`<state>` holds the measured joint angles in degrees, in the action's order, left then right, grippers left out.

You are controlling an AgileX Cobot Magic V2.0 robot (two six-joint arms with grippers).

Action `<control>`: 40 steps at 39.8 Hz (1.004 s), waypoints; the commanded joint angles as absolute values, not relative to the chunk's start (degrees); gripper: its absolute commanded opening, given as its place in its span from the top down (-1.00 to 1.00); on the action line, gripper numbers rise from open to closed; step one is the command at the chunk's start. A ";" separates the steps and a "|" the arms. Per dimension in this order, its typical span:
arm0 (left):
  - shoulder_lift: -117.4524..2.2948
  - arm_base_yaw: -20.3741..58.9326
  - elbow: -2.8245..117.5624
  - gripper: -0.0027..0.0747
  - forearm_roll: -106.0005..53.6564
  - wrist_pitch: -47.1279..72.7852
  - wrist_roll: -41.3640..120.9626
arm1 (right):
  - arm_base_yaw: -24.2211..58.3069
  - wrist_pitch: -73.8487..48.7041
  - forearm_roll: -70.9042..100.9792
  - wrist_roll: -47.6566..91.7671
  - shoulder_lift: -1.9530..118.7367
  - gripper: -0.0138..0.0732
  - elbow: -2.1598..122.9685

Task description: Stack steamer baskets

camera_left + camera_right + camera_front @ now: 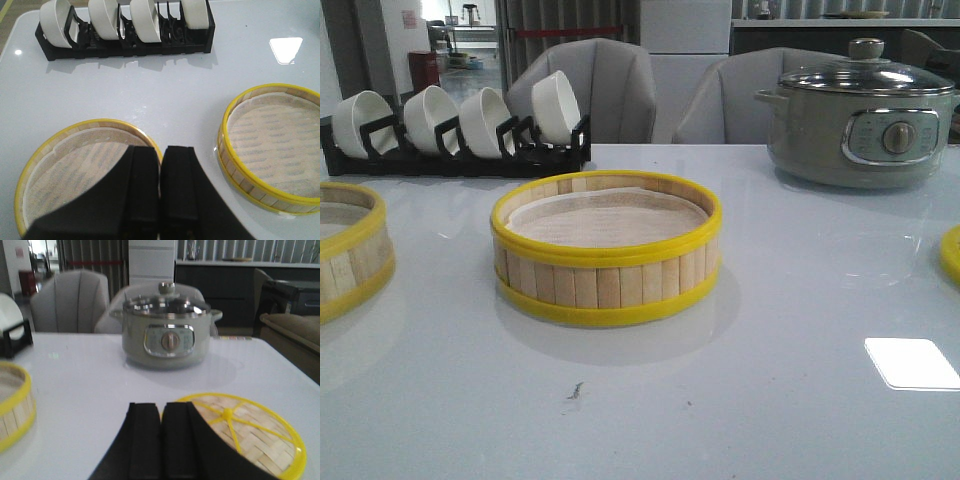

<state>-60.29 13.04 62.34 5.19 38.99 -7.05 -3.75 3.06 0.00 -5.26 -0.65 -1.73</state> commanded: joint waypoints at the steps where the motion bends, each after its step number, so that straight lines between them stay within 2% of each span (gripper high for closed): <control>1: -59.53 13.32 64.64 0.70 5.62 35.92 -6.99 | -3.99 11.83 0.93 -9.15 -1.77 0.64 -0.78; 9: -59.53 13.32 64.64 0.70 7.30 36.75 -6.99 | -3.80 5.01 1.18 -9.94 -1.69 0.64 5.58; 14: -59.53 13.32 64.64 0.70 7.71 37.58 -6.99 | -3.43 -10.18 0.00 -7.80 0.98 0.64 17.33; 19: -59.53 13.32 64.64 0.70 7.71 37.47 -6.99 | -3.38 -21.84 0.00 -4.99 11.03 0.64 30.83; 30: -59.53 13.32 64.64 0.70 7.71 37.70 -6.99 | -3.38 -26.54 0.00 -4.99 39.53 0.64 47.67; 40: -59.63 13.32 64.64 0.70 7.71 37.34 -6.99 | -3.38 -28.99 0.00 -4.99 49.72 0.64 50.45</control>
<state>-60.29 13.04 62.34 7.34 41.32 -7.05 -3.31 -31.96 0.44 -5.71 48.54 48.11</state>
